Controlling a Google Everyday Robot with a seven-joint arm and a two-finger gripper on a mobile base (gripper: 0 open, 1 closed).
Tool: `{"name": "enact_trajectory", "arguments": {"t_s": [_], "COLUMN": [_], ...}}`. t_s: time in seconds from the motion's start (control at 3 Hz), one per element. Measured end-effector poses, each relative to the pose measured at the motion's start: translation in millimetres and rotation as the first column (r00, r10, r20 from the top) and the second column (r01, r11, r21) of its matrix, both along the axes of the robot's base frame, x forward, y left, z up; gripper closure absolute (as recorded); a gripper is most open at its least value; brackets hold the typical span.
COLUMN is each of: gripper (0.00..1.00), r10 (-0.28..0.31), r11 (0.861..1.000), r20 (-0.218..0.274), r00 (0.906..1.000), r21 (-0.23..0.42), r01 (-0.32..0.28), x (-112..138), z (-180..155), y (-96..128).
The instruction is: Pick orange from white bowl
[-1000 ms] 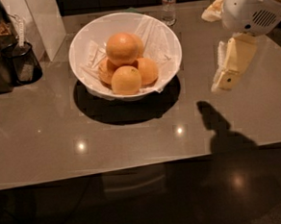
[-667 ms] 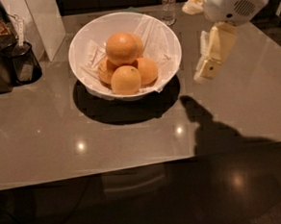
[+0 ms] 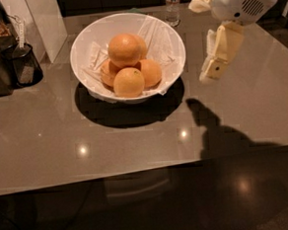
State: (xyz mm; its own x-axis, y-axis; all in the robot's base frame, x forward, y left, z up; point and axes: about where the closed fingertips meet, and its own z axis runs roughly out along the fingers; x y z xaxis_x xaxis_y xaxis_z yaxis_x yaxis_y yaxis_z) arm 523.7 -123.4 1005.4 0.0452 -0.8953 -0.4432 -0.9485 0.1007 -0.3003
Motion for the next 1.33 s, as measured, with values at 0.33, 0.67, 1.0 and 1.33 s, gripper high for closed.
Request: {"name": "enact_trajectory", "arguments": {"t_s": [0.33,0.67,1.0,1.33], "gripper": [0.00,0.00,0.00,0.00], "r10": [0.024,0.089,0.155,0.156], "r11": [0.997,0.981,0.962,0.961], "r20": [-0.005,-0.057,-0.133,-0.136], "r00": [0.9997,0.9944,0.9789,0.9783], "r21": [0.079,0.177,0.245,0.249], "r01": [-0.023,-0.077,-0.120,-0.119], "x": [22.8,51.8,74.3,77.3], "z": [-1.4,-16.5,-42.4,-46.4], "y": [21.8,55.8,85.2,86.7]}}
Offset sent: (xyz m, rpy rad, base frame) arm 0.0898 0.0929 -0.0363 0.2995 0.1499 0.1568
